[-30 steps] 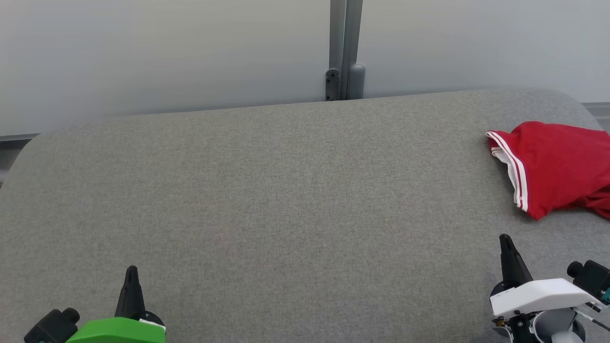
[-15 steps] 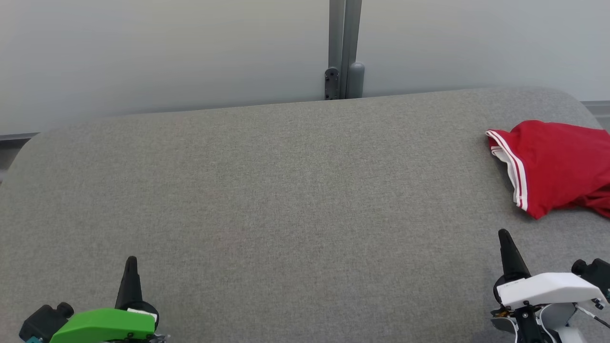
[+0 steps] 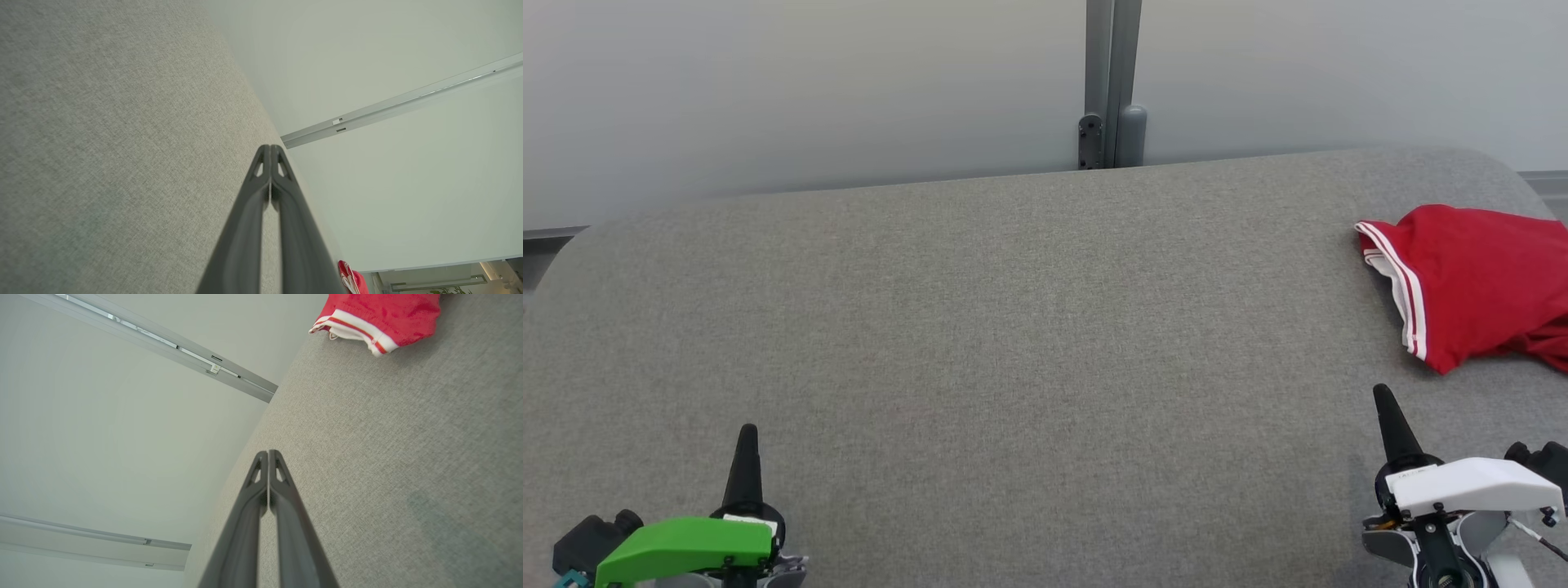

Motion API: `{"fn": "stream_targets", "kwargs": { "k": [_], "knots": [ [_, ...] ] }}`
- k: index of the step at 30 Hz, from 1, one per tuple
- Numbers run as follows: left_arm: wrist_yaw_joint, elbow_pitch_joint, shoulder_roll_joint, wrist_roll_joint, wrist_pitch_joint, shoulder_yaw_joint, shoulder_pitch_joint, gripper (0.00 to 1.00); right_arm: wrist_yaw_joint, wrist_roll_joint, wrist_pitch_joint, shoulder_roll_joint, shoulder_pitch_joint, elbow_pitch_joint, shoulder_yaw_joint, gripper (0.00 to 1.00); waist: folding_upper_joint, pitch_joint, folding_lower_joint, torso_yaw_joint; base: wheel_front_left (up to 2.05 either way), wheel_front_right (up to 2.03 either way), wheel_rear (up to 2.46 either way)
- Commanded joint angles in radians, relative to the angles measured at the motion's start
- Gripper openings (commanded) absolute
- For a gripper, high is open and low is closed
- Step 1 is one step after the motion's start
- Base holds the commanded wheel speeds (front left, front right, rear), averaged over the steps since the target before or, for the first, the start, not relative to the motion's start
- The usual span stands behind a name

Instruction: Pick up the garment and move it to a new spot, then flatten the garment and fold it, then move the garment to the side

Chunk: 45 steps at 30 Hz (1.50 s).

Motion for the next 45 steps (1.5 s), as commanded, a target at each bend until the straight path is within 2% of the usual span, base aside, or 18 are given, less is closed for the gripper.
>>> {"fn": "stream_targets", "kwargs": {
  "k": [1,45],
  "knots": [
    [-0.007,-0.005,0.007,-0.025,0.006,0.006,-0.027,0.0,0.001,0.029,0.007,-0.006,-0.024,-0.011,-0.003,0.0,0.0,0.0,0.0,0.0,0.0,0.0,0.0],
    [-0.039,0.006,0.01,-0.361,0.1,0.034,-0.091,0.0,0.0,0.426,0.1,-0.009,-0.06,-0.006,-0.01,0.0,0.0,0.008,0.0,-0.005,0.0,0.0,0.0]
  ]
}}
